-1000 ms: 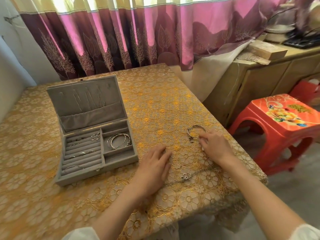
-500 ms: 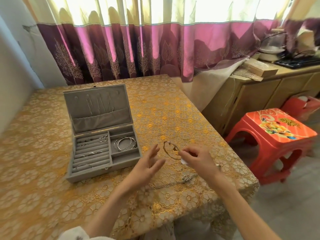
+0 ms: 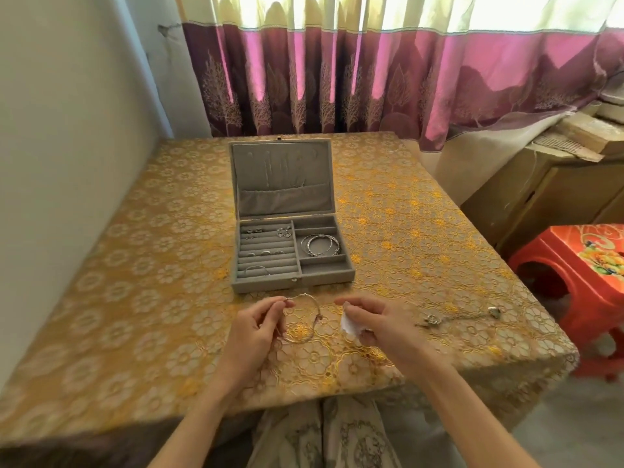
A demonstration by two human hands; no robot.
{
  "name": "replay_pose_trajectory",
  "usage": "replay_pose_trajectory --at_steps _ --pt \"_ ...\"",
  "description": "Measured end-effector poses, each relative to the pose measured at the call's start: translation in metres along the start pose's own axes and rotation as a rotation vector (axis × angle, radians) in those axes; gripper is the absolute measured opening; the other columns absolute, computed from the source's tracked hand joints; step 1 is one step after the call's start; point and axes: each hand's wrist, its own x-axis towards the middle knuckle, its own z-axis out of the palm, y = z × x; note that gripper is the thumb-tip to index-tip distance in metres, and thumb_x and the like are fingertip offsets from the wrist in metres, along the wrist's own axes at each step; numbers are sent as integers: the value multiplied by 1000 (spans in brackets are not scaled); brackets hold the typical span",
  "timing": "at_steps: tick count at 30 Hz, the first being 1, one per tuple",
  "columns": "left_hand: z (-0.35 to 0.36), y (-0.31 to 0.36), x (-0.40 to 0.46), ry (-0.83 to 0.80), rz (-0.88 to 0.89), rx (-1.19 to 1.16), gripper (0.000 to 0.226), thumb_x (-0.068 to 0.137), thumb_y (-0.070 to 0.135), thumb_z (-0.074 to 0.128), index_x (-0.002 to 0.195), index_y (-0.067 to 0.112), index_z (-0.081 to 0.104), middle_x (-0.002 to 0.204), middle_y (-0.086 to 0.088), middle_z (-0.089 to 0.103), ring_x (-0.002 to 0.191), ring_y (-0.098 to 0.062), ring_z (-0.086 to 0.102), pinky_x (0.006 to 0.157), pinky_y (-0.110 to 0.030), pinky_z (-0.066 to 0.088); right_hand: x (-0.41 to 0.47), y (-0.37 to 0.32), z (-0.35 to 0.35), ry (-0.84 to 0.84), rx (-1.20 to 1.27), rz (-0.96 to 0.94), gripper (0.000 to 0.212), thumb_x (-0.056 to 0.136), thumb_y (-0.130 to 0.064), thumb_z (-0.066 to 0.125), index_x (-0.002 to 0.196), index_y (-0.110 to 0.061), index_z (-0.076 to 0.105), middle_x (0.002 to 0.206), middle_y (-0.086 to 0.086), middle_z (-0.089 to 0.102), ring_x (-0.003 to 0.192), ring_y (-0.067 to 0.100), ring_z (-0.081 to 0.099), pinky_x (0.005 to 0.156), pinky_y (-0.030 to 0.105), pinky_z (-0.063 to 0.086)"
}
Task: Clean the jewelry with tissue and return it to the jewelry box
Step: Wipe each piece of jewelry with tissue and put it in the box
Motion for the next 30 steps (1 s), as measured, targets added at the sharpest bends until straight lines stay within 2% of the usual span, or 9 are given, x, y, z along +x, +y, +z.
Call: replay_pose_trajectory --at_steps 3,8,11,14,17,21,24,27,30 --pt "-3 -4 -5 -3 23 29 22 93 12 48 89 27 64 55 4 54 48 -5 45 44 -17 36 4 5 13 3 -87 -11 20 90 -13 57 101 -24 69 95 0 66 71 10 57 59 22 43" --pt "2 -7 -7 -40 38 65 23 94 15 49 87 32 64 53 10 51 49 -13 41 44 -38 34 9 3 19 84 -58 -70 10 86 -16 62 94 -12 66 81 4 64 55 7 50 49 15 40" --pt "1 -11 -6 -50 59 93 21 94 16 50 87 31 63 51 13 50 46 -7 39 43 -30 31 10 2 22 96 -83 -115 8 84 -19 64 88 -14 68 79 6 64 58 13 50 52 18 41" --pt "2 -11 -6 -48 72 113 17 93 15 51 90 25 65 51 13 49 44 -5 39 42 -19 29 10 3 28 92 -210 -179 6 85 -17 64 87 -16 69 78 2 66 56 4 53 52 16 42" --pt "2 -10 -6 -25 69 100 16 93 15 50 89 22 65 50 14 49 44 -5 39 41 -19 29 9 8 35 79 -295 -220 9 84 -18 65 91 -16 70 79 -5 67 61 -7 57 54 10 43" --pt "-1 -10 -5 44 77 80 20 94 14 50 83 24 64 54 9 50 46 -5 43 42 -17 31 12 15 39 110 -419 -213 9 85 -23 63 91 -20 70 83 -8 67 78 3 62 70 16 50" --pt "0 -10 -6 1 83 118 18 93 14 52 83 17 66 53 10 50 46 -4 45 44 -15 33 15 14 45 188 -602 -282 11 88 -22 60 91 -15 69 74 -13 61 69 0 56 62 11 44" --pt "1 -10 -8 -8 81 142 18 93 16 52 84 14 68 54 11 52 47 -3 48 45 -15 35 16 15 56 324 -852 -451 11 89 -18 58 89 -11 66 78 -3 62 71 9 55 64 16 45" --pt "-1 -8 -7 43 38 78 20 94 16 50 84 16 67 56 6 55 49 -5 48 46 -21 39 18 19 70 416 -873 -530 11 89 -17 57 84 -9 62 77 1 59 72 14 52 60 16 39"
